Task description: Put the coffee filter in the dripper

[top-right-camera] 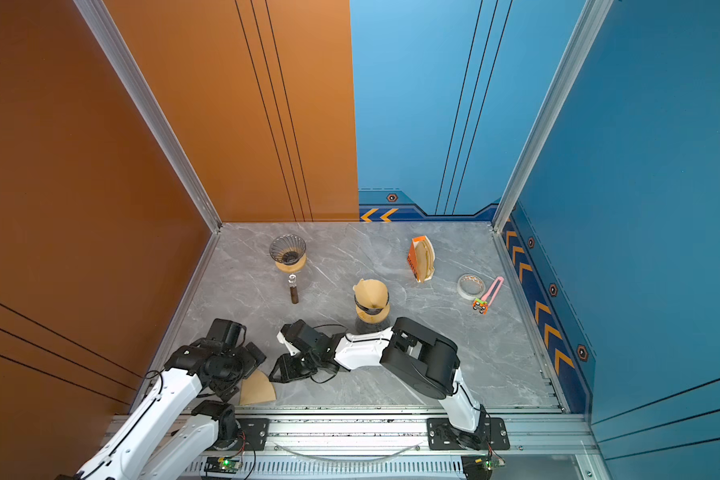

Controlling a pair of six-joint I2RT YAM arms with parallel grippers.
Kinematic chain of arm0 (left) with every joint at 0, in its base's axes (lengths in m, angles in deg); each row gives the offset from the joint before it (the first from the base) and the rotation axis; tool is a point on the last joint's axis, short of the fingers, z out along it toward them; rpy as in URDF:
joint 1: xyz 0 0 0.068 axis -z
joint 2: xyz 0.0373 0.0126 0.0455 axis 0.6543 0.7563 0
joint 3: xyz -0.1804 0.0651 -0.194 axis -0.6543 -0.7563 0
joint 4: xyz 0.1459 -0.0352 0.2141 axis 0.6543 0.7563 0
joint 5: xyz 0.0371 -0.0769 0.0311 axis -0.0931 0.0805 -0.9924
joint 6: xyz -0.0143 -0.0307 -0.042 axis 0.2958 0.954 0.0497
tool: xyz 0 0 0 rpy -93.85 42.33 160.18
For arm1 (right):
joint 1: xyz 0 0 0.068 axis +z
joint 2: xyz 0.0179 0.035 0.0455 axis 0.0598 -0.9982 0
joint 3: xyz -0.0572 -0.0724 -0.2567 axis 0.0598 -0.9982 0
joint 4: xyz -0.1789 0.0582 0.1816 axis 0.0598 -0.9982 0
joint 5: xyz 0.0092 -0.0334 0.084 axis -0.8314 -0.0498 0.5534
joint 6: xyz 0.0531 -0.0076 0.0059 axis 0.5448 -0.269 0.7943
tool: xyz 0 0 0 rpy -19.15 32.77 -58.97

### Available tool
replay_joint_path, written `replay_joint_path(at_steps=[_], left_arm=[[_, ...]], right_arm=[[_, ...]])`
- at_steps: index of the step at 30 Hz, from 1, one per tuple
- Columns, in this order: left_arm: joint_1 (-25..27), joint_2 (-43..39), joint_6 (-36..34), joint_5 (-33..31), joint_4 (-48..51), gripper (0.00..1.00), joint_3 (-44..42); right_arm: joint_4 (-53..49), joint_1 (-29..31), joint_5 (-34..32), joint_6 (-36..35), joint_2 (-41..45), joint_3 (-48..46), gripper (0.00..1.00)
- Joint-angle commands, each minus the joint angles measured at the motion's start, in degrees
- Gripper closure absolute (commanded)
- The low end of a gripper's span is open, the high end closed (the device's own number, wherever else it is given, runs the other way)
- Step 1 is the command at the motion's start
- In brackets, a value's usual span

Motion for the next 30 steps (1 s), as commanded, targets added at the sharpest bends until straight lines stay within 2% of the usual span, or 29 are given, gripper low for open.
replay_joint_path(at_steps=[1, 8, 22, 30], left_arm=[[-0.9, -0.1, 0.7, 2.2, -0.8, 0.02, -1.3], [-2.0, -1.5, 1.5, 4.5, -1.5, 0.02, -2.6], [-2.1, -1.0, 1.1, 4.5, -1.4, 0.02, -2.8], [-2.1, -1.1, 1.6, 4.8, -1.6, 0.02, -3.1]], right_arm=[[4.2, 0.3, 1.9, 3.1, -1.1, 1.4, 0.61], [7.6, 0.5, 3.6, 6.0, -4.5, 1.7, 0.67], [14.0, 1.2, 5.4, 9.3, -6.6, 1.5, 0.72], [14.4, 1.2, 5.3, 9.4, -7.3, 1.7, 0.76]])
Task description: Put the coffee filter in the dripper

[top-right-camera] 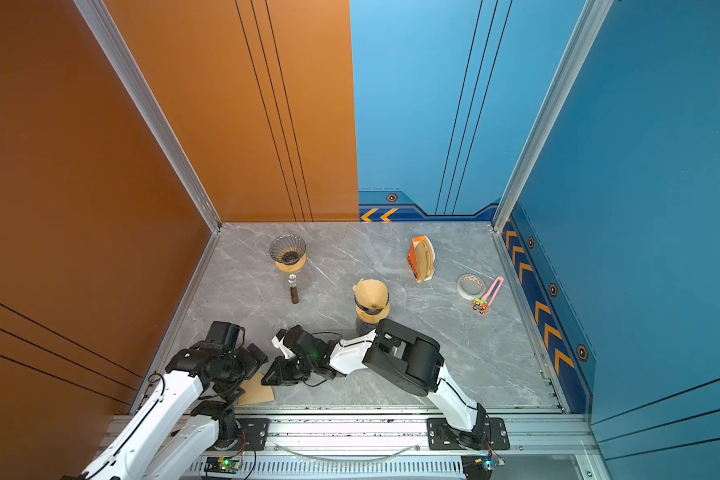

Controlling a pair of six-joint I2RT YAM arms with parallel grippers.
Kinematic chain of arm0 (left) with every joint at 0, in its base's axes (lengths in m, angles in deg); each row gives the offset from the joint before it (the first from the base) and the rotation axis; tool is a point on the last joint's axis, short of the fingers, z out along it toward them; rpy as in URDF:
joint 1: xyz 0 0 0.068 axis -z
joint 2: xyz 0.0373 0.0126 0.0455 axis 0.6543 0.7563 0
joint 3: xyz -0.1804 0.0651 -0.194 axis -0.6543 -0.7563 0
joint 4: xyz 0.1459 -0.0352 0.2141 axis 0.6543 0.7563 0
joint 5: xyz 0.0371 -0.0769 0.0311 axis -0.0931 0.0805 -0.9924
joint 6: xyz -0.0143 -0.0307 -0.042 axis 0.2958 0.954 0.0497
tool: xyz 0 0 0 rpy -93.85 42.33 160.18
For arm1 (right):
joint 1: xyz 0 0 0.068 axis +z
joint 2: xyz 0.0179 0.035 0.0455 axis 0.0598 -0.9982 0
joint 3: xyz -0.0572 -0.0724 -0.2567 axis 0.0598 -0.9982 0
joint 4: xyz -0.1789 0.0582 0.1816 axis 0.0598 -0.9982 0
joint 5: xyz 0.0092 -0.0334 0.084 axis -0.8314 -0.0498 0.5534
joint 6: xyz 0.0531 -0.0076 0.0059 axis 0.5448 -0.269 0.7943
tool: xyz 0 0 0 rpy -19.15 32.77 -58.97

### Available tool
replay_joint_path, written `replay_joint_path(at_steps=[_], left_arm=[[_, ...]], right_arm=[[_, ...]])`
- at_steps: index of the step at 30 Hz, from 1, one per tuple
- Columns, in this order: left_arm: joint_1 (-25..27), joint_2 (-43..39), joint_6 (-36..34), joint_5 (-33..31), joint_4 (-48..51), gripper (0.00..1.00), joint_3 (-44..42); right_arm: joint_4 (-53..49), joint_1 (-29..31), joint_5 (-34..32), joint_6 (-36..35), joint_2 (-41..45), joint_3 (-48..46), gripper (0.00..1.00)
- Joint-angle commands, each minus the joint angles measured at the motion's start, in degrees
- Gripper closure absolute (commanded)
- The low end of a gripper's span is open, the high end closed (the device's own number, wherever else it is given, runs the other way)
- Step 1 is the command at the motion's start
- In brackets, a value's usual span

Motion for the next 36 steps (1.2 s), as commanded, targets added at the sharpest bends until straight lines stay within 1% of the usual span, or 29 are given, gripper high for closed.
replay_joint_path(at_steps=[1, 11, 21, 30, 36], left_arm=[[-0.4, -0.4, 0.6, 0.7, 0.3, 0.02, -1.1], [-0.4, -0.5, 1.1, 1.0, -0.1, 0.02, -1.4], [-1.4, -0.9, 1.6, 3.0, -1.2, 0.02, -1.2], [-3.7, -0.6, -2.3, 5.5, -1.2, 0.02, 2.1], [-3.6, -0.4, -4.5, 7.0, -1.1, 0.02, 5.2]], right_arm=[[1.5, 0.4, 0.9, 0.4, -1.0, 1.1, 0.77], [1.6, 0.3, 1.1, 0.3, -1.3, 1.5, 0.88], [1.9, 0.1, 1.1, 0.3, -1.1, 1.2, 0.99], [2.3, -2.3, 0.3, -0.4, 2.2, -1.7, 1.0], [-3.3, -4.6, -1.1, -4.8, 6.9, -3.8, 1.0]])
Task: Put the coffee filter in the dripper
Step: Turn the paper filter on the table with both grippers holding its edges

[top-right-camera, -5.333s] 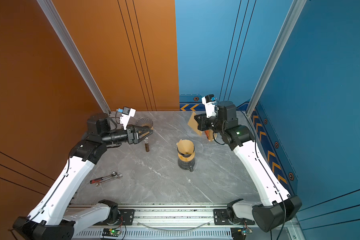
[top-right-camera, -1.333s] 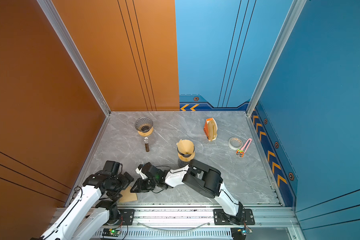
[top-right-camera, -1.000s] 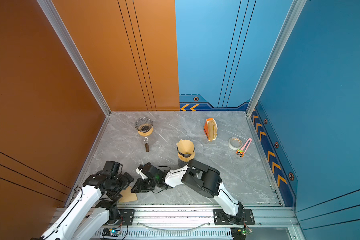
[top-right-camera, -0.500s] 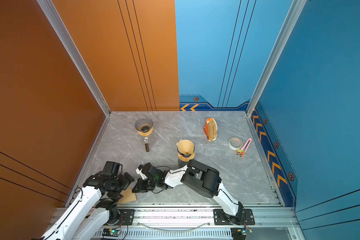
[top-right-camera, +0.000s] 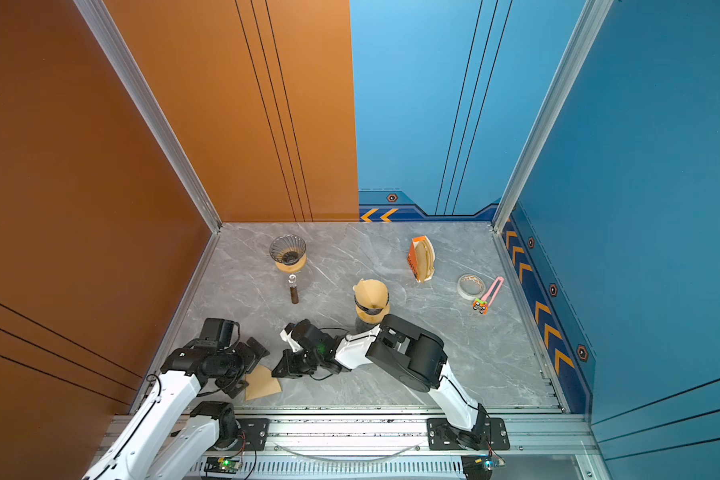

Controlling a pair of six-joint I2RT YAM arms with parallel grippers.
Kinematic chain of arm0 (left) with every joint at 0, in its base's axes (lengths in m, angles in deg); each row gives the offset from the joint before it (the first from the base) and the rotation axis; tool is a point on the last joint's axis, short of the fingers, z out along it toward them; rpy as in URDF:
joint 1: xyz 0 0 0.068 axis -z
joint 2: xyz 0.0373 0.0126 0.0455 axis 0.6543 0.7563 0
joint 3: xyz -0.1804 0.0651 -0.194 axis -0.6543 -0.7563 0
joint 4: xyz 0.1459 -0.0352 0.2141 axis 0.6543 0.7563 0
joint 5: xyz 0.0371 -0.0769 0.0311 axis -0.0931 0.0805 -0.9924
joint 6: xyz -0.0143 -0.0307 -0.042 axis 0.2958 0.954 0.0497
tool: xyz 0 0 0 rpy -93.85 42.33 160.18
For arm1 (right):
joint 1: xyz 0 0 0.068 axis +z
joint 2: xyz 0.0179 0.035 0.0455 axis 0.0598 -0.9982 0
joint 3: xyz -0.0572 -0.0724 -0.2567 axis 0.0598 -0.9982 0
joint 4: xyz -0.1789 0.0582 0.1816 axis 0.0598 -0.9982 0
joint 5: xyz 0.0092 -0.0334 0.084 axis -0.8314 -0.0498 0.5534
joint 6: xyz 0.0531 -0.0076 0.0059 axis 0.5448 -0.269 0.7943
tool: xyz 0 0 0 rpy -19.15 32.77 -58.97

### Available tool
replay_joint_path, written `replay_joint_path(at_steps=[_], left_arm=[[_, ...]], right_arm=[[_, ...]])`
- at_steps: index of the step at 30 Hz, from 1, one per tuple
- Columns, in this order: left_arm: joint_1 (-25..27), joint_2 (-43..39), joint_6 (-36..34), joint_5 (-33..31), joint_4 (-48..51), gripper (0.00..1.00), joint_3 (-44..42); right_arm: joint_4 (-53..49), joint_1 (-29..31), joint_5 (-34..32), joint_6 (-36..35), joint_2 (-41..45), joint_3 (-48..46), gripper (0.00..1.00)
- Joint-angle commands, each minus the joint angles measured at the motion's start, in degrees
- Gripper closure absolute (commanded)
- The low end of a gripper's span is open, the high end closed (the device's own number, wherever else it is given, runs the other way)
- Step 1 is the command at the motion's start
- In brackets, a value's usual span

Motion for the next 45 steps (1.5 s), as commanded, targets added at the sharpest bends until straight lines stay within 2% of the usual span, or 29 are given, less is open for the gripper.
replay_joint_path(at_steps=[1, 8, 13, 18, 27, 39, 45], left_arm=[[-0.5, -0.1, -2.6, 1.7, 0.3, 0.02, 3.1], [0.5, 1.1, -3.8, 1.2, 0.8, 0.02, 3.1], [4.3, 1.9, -1.7, -1.6, 0.5, 0.02, 1.9], [6.9, 2.9, 1.3, -1.5, -2.6, 0.02, -0.1], [8.5, 4.7, 1.5, -3.3, -4.5, 0.02, -1.9], [8.6, 7.5, 2.0, -0.1, -8.1, 0.02, -3.7], [8.7, 8.4, 2.2, 1.1, -9.2, 0.02, -3.9]], right_arm=[[-4.2, -1.0, -1.3, -4.1, 5.6, -1.2, 1.0], [-8.5, -2.9, -3.1, -7.3, 9.0, -3.2, 1.0], [-11.5, -2.7, -4.7, -9.6, 10.1, -2.9, 1.0], [-16.0, -2.0, -6.3, -12.5, 10.4, -1.0, 1.0], [-15.8, -1.7, -6.0, -12.6, 10.2, -0.8, 1.0], [-15.0, -1.5, -5.9, -12.2, 9.5, -0.8, 1.0], [-12.7, -1.5, -4.6, -11.3, 8.7, -1.0, 0.95]])
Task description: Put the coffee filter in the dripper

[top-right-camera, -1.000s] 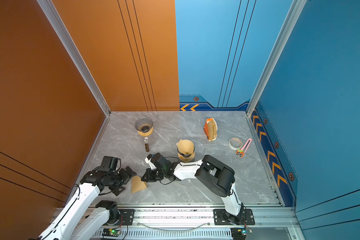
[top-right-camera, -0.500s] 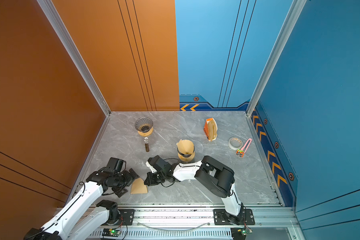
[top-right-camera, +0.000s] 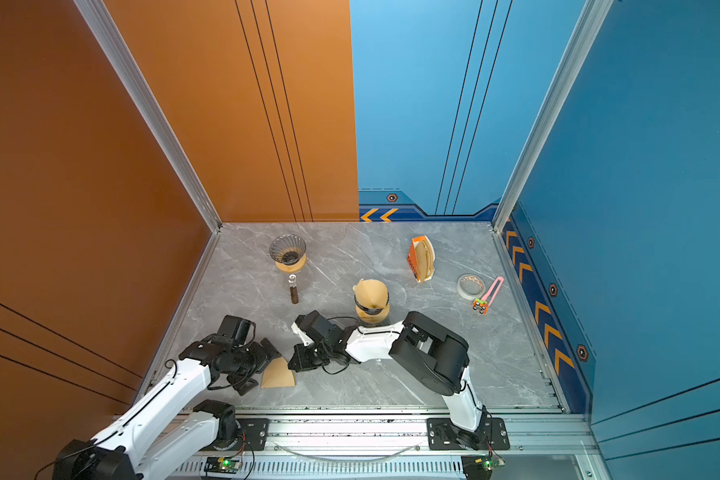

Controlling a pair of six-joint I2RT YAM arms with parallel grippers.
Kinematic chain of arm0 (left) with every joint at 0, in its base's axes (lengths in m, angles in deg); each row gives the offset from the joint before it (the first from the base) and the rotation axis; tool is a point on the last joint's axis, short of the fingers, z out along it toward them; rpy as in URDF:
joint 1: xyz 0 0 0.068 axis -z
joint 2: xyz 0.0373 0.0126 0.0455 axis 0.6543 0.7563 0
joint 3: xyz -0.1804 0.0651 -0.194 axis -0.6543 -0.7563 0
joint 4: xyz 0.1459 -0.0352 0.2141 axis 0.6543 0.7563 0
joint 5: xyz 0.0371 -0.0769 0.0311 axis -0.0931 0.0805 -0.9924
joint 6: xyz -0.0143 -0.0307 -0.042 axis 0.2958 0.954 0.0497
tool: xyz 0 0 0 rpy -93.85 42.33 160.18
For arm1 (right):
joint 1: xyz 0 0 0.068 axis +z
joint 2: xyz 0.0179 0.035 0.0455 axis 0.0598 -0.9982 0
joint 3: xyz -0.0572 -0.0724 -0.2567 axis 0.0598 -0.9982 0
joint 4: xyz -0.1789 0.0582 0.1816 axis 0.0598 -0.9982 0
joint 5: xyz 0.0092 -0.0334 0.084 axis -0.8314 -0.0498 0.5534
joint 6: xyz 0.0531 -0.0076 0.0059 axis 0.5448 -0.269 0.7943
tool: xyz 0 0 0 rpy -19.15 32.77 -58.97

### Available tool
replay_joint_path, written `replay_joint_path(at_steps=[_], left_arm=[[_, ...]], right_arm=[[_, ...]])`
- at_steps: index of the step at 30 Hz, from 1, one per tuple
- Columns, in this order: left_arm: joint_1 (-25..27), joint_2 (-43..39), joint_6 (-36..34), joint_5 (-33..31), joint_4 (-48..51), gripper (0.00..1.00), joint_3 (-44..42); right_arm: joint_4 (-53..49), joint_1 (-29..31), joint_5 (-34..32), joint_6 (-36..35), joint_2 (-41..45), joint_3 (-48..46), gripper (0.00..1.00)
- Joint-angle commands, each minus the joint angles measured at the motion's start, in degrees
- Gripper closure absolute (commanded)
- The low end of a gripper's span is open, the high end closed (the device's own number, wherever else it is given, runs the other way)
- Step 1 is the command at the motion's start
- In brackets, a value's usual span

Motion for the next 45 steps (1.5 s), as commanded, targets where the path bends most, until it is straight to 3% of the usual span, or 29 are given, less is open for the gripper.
replay_joint_path(at_steps=[1, 8, 15, 20, 25, 45], left_arm=[[0.6, 0.3, 0.7, 1.4, -0.5, 0.02, -1.0], [0.6, 0.4, 1.1, 1.8, -1.1, 0.02, -1.4], [0.6, 0.4, 1.3, 1.9, -1.4, 0.02, -1.6], [0.6, 0.4, 1.3, 1.7, -1.4, 0.02, -1.9], [0.6, 0.5, 1.2, 1.7, -1.4, 0.02, -1.6], [1.0, 0.5, 1.6, 1.6, -1.6, 0.03, -1.7]], right_arm=[[2.3, 0.2, 0.3, 0.1, 0.3, 0.9, 0.92], [5.8, 0.2, 2.5, 1.3, -0.5, 0.6, 0.8], [8.3, 0.1, 3.0, 2.0, -1.5, 0.0, 0.78], [1.5, 0.1, -1.5, -1.6, -0.7, 0.6, 0.74], [1.2, 0.2, -1.3, -1.6, -1.3, 0.7, 0.7], [5.1, 0.4, 0.7, -0.1, -3.5, 0.5, 0.7]])
